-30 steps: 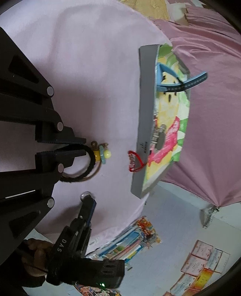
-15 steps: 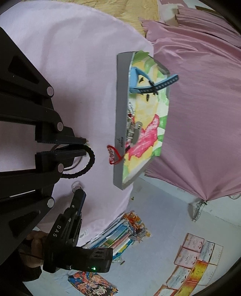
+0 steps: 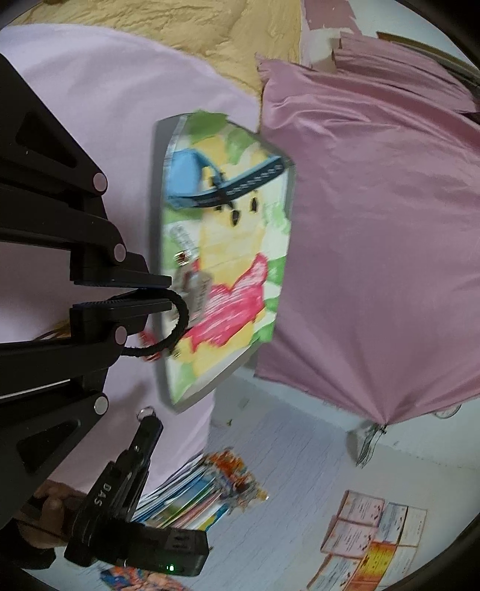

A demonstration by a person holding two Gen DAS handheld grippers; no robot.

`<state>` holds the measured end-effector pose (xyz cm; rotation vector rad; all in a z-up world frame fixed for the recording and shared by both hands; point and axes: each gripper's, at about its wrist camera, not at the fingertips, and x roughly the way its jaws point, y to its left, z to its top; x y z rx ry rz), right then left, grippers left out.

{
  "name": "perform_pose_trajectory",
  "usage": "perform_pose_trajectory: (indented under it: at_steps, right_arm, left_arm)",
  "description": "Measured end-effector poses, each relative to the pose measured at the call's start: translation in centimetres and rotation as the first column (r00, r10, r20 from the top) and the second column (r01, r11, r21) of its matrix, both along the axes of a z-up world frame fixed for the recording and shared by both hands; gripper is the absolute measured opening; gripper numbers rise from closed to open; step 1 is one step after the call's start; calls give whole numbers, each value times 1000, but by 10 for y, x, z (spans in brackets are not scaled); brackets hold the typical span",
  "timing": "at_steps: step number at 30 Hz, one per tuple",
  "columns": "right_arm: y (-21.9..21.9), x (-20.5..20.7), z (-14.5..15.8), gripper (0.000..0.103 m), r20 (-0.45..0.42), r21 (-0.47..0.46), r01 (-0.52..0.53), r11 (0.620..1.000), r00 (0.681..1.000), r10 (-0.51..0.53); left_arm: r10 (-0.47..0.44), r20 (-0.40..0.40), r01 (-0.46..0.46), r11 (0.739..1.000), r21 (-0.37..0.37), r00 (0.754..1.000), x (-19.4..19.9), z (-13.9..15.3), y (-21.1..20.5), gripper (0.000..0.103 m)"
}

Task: Organize jewelry
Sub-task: 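Carry the hair tie with the left tool into the tray while the right tool carries the ring there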

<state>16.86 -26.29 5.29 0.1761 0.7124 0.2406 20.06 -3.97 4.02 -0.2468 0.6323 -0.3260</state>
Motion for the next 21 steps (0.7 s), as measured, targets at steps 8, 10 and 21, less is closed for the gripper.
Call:
perform_pose_trajectory:
  at_steps: [8,10,21]
  right_arm:
    - [7,55,-10,5,-37,5,3,1000,999,-3]
    - [11,67,-16,5,-53,-1,-3,1000,999,3]
    - [29,95,-39,5,-130,-38,-34,999,991,29]
  left_arm:
    - [77,-30,-75,996,48,997,55,-10,1,5]
    - [87,-43,-84,995,62,995,63,-14,1,5]
    - [105,-109,-93,990,109,989,87,-34,-4,6]
